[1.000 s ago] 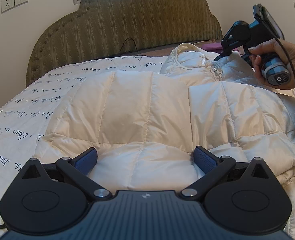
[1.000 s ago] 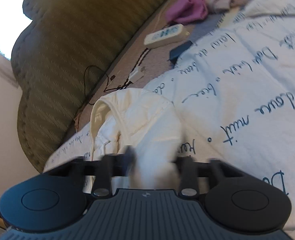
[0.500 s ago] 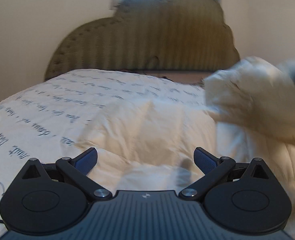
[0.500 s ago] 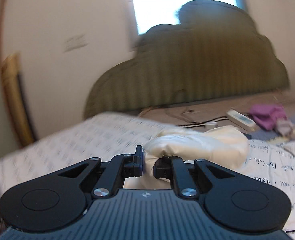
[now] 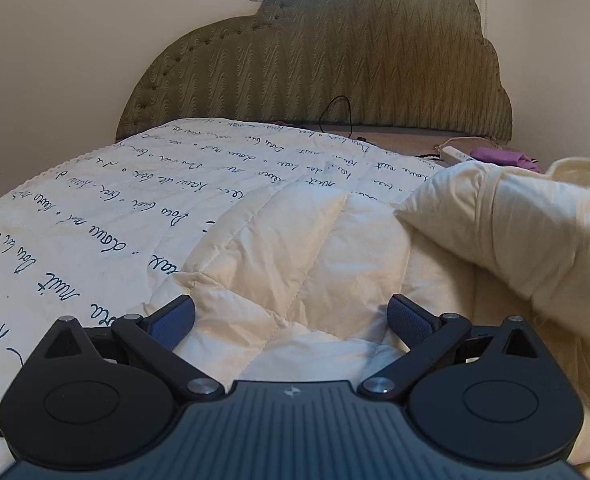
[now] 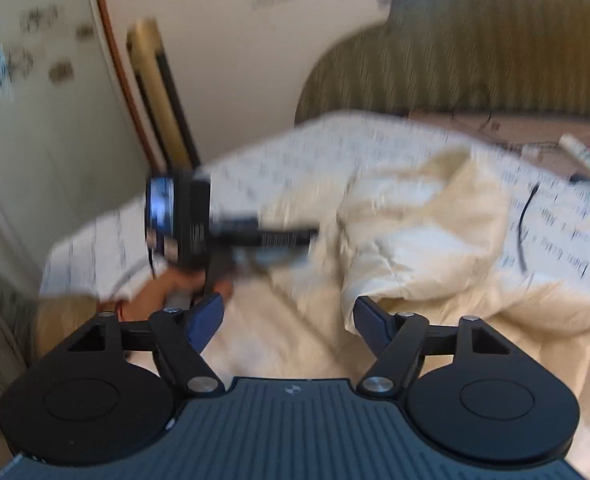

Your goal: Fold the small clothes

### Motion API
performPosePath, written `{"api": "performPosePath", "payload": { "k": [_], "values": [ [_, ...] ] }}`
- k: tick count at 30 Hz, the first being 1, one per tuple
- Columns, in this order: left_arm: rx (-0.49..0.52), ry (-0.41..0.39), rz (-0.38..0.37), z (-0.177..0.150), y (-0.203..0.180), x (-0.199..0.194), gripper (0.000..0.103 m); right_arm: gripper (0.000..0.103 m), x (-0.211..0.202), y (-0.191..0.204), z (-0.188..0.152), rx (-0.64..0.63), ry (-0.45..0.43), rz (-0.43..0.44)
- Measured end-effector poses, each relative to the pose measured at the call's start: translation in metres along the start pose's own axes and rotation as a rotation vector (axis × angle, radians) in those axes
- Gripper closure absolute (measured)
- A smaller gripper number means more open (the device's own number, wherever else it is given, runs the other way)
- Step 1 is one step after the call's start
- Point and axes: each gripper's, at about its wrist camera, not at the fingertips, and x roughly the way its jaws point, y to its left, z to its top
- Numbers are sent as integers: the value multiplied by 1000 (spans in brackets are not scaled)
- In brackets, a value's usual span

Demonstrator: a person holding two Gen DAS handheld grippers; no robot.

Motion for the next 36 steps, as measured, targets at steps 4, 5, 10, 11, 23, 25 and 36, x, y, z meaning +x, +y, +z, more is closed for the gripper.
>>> {"api": "performPosePath", "payload": {
  "k": [4, 5, 10, 11, 23, 25, 36],
  "values": [
    [17, 4, 4, -1, -2, 2, 0, 0, 15, -38, 45, 122, -134, -364],
    [16, 6, 3, -1, -2, 2, 0, 0, 24, -53, 54, 175, -134, -426],
    [4, 18, -3, 0, 0, 4, 0, 4, 100, -137, 80, 358, 39, -526],
    [5, 17, -1, 0, 0, 4, 0, 6, 115, -143, 79, 356, 82, -554],
    [0, 14, 2, 1, 0, 5, 0, 89, 148, -4, 124, -556, -284, -1085],
    [-14, 12, 3, 2, 2, 4, 0, 89, 126, 20, 126, -635, -380, -1080],
    [-102, -16, 1, 7, 18, -2, 0, 89, 60, 130, -31, -701, -230, -809]
  ]
}}
